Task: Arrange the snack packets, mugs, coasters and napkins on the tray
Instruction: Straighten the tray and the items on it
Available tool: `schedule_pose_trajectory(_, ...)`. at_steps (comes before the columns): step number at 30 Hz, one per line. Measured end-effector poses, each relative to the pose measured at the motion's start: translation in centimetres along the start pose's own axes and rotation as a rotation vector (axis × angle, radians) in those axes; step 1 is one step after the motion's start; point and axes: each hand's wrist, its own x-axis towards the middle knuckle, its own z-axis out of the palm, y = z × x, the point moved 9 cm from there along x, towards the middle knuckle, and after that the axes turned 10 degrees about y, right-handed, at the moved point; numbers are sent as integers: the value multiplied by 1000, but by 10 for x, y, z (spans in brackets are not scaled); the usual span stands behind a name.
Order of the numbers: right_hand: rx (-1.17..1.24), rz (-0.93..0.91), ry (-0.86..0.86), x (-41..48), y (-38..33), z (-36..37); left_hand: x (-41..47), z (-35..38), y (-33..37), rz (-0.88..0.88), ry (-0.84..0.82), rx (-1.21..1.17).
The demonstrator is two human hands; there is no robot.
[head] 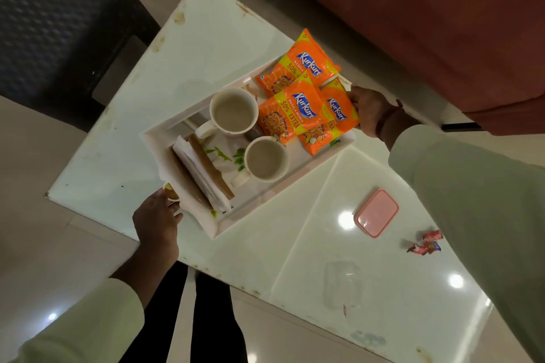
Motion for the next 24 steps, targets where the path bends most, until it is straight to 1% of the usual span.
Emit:
schedule_pose_trajectory(3,6,8,0,-1,0,3,4,-2,1,1,7,15)
schedule_pose_trajectory(7,3,2,-14,-1,-1,5,14,-7,-2,-71,89,-28)
schedule_pose_trajectory(10,9,9,-6,-1,-1,4,17,-4,-2,-95,41,-75)
schedule_pose_trajectory(12,23,15,-13,-1,0,6,19,-2,-1,-62,6,-61)
schedule_pose_trajectory(15,58,29,-1,-3,2,9,23,-8,1,22,37,-18)
schedule_pose_trajectory(20,132,15,6,-8,5,14,27,-9,3,70,19,-25)
schedule_pose_trajectory(24,171,-34,-3,-14,15,15,27,-6,21,122,9,-53)
